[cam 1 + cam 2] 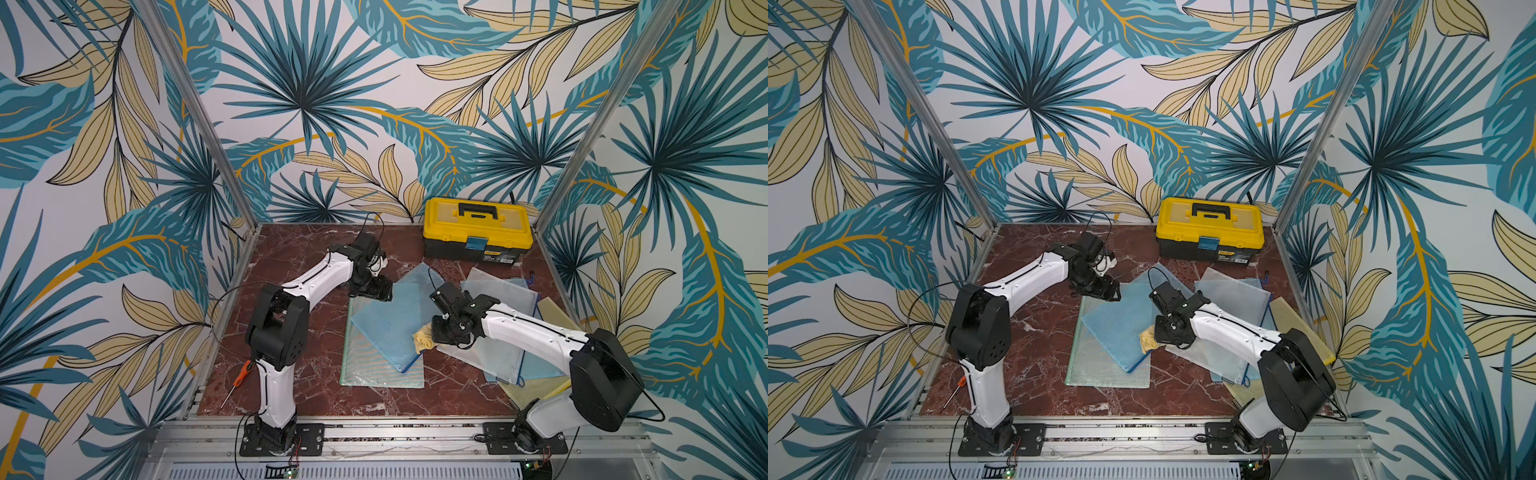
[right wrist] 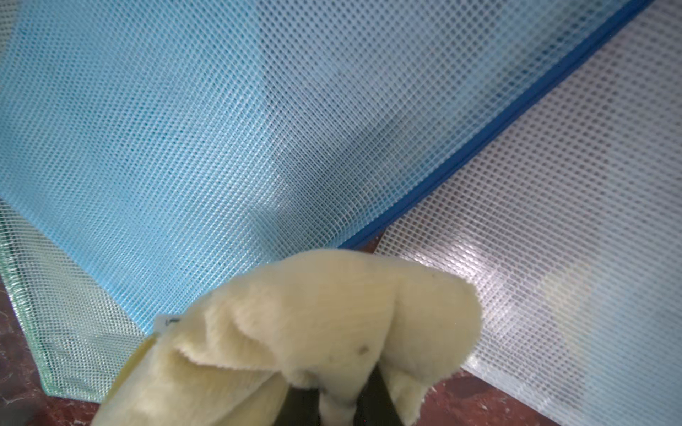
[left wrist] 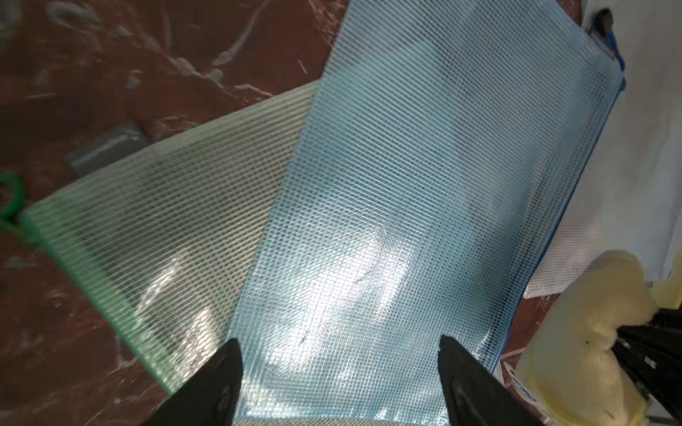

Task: Wipe the document bag
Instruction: Adjust the document bag.

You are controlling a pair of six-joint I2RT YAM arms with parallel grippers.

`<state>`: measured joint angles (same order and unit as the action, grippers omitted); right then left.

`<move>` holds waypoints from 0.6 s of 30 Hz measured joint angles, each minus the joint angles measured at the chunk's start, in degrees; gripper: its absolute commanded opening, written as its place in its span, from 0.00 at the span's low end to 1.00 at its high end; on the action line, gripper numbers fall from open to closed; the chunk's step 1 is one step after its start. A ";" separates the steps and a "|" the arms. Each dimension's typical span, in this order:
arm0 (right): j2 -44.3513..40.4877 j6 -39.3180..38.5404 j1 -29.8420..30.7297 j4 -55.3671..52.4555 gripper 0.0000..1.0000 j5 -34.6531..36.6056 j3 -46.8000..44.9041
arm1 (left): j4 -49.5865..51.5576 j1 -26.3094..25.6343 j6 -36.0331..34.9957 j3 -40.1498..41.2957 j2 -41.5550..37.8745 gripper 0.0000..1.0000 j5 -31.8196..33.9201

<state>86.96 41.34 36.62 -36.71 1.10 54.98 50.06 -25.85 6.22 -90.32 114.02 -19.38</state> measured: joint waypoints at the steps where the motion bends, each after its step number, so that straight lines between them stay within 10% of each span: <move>1: -0.07 0.22 0.00 0.11 0.00 -0.13 -0.35 | -0.17 -0.04 -1.03 -0.17 1.29 0.83 -0.68; 18: 4.39 0.59 0.00 2.47 0.00 -1.81 -2.10 | -1.33 4.66 -7.43 -4.04 8.07 0.82 -5.09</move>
<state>91.35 41.93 36.62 -34.24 -0.71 52.88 48.73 -21.19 -1.21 -94.37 122.08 -24.47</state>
